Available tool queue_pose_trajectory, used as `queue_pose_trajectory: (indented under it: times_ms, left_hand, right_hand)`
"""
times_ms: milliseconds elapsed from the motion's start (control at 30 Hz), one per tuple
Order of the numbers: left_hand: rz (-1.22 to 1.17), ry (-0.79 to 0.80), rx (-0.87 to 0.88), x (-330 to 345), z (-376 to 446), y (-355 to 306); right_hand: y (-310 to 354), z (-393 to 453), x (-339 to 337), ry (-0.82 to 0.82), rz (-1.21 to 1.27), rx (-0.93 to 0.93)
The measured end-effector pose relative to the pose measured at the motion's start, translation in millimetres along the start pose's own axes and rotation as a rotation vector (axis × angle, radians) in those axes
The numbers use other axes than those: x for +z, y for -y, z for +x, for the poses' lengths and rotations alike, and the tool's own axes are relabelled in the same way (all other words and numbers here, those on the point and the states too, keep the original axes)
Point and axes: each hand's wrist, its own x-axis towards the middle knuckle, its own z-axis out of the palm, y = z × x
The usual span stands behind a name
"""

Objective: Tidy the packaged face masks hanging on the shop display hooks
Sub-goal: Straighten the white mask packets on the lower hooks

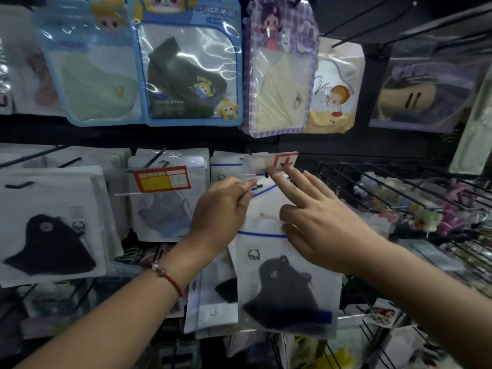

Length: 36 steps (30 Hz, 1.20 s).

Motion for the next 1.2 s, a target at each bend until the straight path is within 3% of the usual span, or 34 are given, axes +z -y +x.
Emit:
queue_pose_trajectory:
  times_ms: [233,400,533,633,867,1067,1200]
  left_hand:
    - [0.462,-0.005,0.132,8,5,8]
    - [0.598,0.048,0.103,10,-4,7]
    - [0.598,0.154,0.032,5,-9,-2]
    - [0.602,0.111,0.078,4,-19,2]
    - [0.366,-0.03,0.149,-19,-38,-13]
    - [0.274,0.216,0.111,-22,-45,-32]
    - [0.185,0.215,0.073,-16,-46,-33]
  right_hand:
    - [0,0,8,-0.034,0.008,0.004]
    - [3,0,14,-0.091,-0.003,0.005]
    - [3,1,17,-0.119,-0.015,0.0]
    - [2,2,17,-0.111,-0.014,-0.003]
    - [6,2,19,-0.113,-0.039,0.017]
    - [13,3,18,-0.16,0.045,0.046]
    - [12,1,18,-0.152,0.07,0.048]
